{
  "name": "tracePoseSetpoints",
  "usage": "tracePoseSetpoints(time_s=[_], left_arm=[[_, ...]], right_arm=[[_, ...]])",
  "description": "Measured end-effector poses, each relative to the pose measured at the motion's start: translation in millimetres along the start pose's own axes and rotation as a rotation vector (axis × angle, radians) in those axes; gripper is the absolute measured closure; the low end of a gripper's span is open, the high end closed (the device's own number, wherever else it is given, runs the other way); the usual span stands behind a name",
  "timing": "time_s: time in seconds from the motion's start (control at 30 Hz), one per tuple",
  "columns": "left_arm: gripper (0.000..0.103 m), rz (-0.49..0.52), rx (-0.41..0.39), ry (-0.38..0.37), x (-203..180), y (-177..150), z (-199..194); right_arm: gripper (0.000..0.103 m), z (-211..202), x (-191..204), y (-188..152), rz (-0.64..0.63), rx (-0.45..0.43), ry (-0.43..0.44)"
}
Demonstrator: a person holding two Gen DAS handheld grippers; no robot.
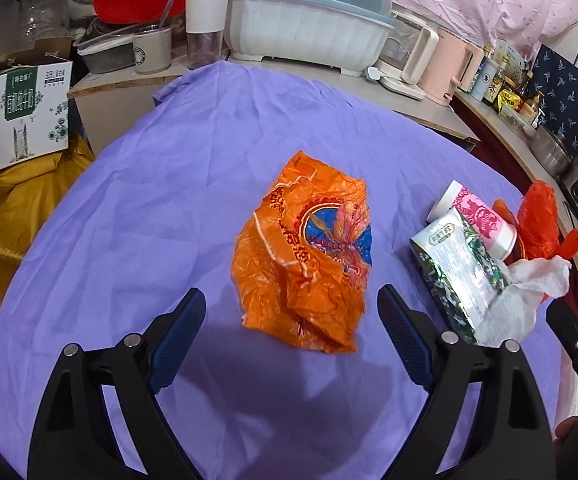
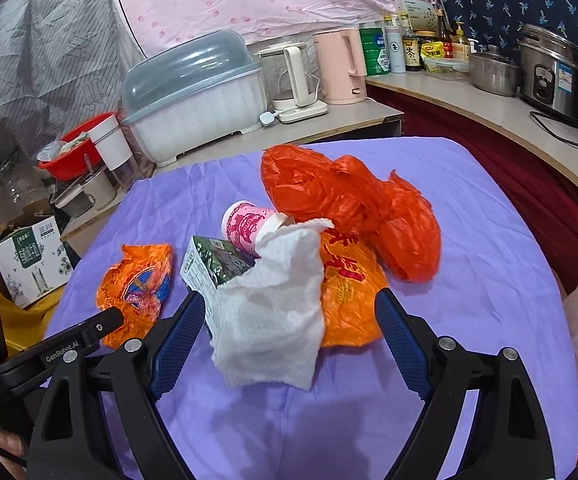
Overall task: Collect trash
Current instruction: 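Grasp the orange snack wrapper with left tool while right tool grasps white tissue, then carry the wrapper and tissue with both tools over the white bin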
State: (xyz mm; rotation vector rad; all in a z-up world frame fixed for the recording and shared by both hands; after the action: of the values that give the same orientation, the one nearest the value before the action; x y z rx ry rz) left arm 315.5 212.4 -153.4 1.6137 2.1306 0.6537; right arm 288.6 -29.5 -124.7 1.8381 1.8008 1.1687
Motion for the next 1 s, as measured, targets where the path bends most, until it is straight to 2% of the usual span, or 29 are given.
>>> tracePoseSetpoints(time_s=[0.07, 0.17, 0.23, 0.3, 0.37, 0.43, 0.53, 0.57, 1.0], left_arm=[[0.021, 0.005, 0.003, -0.005, -3.1, 1.1, 4.9], [0.034, 0.022, 0.004, -0.015, -9.1, 2.2, 10.1], [0.043, 0.034, 0.017, -0.027, -13.9, 1.4, 14.5], [0.060, 0.048, 0.027, -0.035, -18.0, 0.2, 16.7], [0.064, 0.061, 0.028, -0.046, -22.2, -1.8, 15.9], [0.071, 0.072, 0.014, -0.047, -25.3, -2.7, 11.5], [0.082, 0.088, -0.004, -0.061, -30.4, -5.3, -0.2], [0.103, 0.091, -0.004, -0.063, -31.6, -6.3, -2.5], [0.103, 0.099, -0.059, -0.112, -36.3, -32.6, -71.6]], right_arm=[[0.030, 7.5, 0.7, 0.7, -0.005, 0.010, 0.002], [0.041, 14.6, 0.2, -1.1, -0.004, 0.019, 0.004], [0.055, 19.6, -1.1, -3.0, 0.003, 0.033, 0.014], [0.064, 22.1, -1.9, -4.9, 0.006, 0.041, 0.021], [0.074, 21.0, -1.4, -5.2, 0.004, 0.036, 0.029], [0.093, 18.6, -0.3, -5.7, 0.001, 0.039, 0.035], [0.098, 11.8, 2.3, -7.9, -0.009, 0.035, 0.040], [0.098, 6.0, 3.5, -8.9, -0.014, 0.029, 0.041], [0.099, -92.3, 6.1, -8.6, -0.016, -0.087, 0.076]])
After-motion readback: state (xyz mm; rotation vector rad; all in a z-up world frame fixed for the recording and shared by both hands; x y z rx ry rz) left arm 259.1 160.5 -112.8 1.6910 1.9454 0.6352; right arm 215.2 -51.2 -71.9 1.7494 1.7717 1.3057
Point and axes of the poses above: each gripper's, at about its wrist camera, not at the fingertips, and z roughly the way its jaws point, x to its left, y to its top, the point moved 6 cm from there along z, roughly the way its jaws point, and after that the axes turned 12 degrees about y, right-handed, at the moved point
